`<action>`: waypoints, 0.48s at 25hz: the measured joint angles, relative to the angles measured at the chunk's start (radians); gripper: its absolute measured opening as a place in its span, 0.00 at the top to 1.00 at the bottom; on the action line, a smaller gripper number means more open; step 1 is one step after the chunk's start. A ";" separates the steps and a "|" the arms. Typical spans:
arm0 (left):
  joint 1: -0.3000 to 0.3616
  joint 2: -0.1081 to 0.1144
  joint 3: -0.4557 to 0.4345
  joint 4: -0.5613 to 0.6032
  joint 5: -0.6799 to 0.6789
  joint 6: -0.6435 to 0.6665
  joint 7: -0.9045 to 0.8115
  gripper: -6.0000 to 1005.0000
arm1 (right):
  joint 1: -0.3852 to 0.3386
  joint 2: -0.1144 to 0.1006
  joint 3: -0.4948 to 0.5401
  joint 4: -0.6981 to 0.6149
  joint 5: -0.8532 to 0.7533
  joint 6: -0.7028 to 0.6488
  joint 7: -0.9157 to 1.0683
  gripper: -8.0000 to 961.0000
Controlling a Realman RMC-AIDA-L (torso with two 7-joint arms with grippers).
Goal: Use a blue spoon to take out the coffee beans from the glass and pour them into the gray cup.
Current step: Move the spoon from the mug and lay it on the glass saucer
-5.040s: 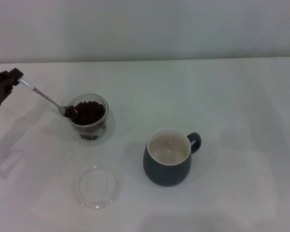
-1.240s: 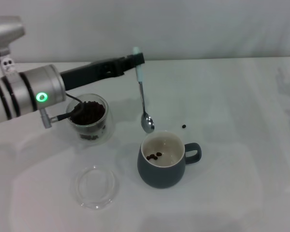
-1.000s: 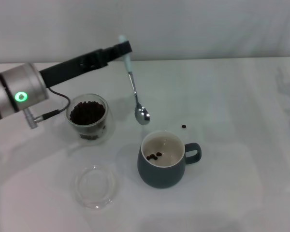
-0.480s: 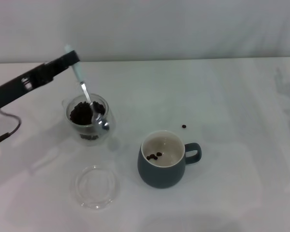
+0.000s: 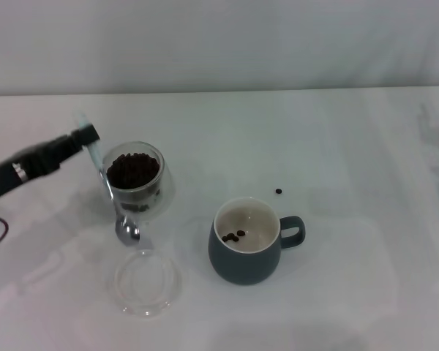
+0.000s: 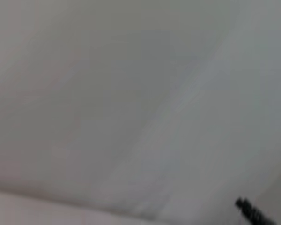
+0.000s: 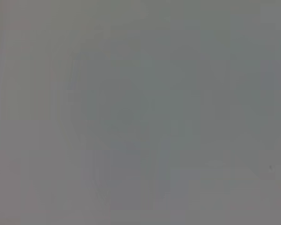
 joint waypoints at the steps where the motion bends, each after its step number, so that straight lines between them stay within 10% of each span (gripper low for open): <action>1: 0.001 -0.002 0.000 0.000 0.024 -0.005 0.001 0.86 | 0.000 0.000 0.000 0.000 0.000 0.000 0.000 0.50; 12: 0.011 -0.027 -0.001 -0.004 0.186 -0.062 0.014 0.86 | -0.016 0.000 0.000 0.001 -0.002 0.000 0.029 0.50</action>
